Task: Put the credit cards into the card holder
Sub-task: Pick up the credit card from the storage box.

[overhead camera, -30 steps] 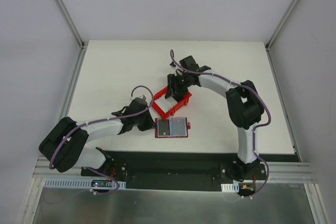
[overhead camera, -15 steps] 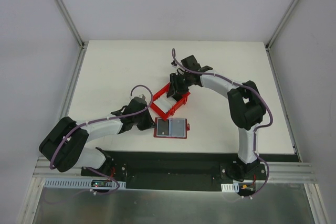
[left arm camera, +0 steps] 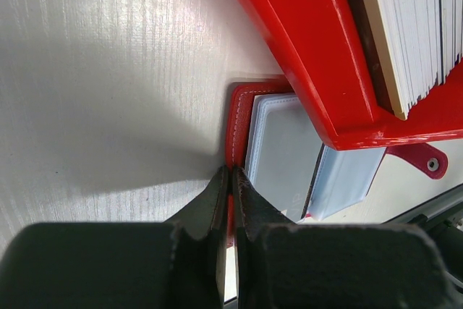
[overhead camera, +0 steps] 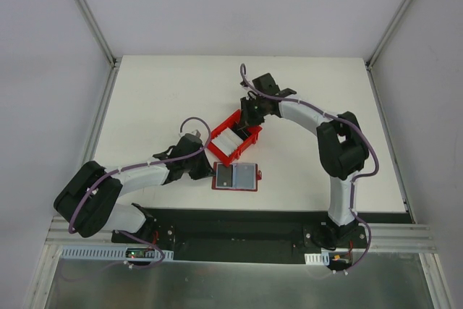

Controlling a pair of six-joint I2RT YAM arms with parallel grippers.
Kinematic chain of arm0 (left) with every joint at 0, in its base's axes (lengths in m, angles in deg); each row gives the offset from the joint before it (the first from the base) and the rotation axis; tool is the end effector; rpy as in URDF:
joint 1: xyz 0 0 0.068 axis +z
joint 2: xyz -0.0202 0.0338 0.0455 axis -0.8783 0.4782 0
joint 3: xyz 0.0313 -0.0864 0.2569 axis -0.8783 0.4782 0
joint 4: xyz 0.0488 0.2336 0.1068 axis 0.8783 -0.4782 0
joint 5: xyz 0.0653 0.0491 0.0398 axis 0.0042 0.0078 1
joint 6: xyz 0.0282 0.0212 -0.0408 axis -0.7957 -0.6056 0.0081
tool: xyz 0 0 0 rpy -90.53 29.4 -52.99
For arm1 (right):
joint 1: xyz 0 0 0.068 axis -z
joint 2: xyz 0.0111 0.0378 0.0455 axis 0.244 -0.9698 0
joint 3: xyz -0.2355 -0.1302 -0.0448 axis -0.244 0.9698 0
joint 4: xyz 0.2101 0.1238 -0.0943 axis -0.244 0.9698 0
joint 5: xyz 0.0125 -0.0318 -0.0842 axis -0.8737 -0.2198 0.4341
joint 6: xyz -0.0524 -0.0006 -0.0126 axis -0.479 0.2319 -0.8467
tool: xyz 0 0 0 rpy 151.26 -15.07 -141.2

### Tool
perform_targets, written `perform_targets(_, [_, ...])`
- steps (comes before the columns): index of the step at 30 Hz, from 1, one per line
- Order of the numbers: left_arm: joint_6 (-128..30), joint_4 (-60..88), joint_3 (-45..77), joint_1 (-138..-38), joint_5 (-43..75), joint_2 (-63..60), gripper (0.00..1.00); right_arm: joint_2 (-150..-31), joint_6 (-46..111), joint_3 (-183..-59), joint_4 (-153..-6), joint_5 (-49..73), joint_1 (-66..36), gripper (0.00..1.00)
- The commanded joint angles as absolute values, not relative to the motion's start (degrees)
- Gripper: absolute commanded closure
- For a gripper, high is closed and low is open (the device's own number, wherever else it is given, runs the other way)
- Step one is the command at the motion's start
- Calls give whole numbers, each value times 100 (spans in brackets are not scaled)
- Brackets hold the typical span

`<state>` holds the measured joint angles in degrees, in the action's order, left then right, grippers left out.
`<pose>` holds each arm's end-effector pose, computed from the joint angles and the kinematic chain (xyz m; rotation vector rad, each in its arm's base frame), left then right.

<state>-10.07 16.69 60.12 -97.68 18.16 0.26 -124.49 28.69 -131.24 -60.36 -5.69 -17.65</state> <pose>0.1949 -0.1475 0.1485 -0.2518 2.4928 -0.8211 0.3692 0.2469 0.2076 -0.8115 2.3353 0.8154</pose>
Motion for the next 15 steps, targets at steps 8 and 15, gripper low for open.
perform_targets(8, [-1328, 1435, 6036, -9685, 1836, -29, 100, -11815, 2689, -13068, -5697, 1030, -1840, 99])
perform_targets(15, [-1513, 1453, 6001, -9685, 1713, -2, 100, -11490, 2944, -12601, -5970, 1690, -1717, 100])
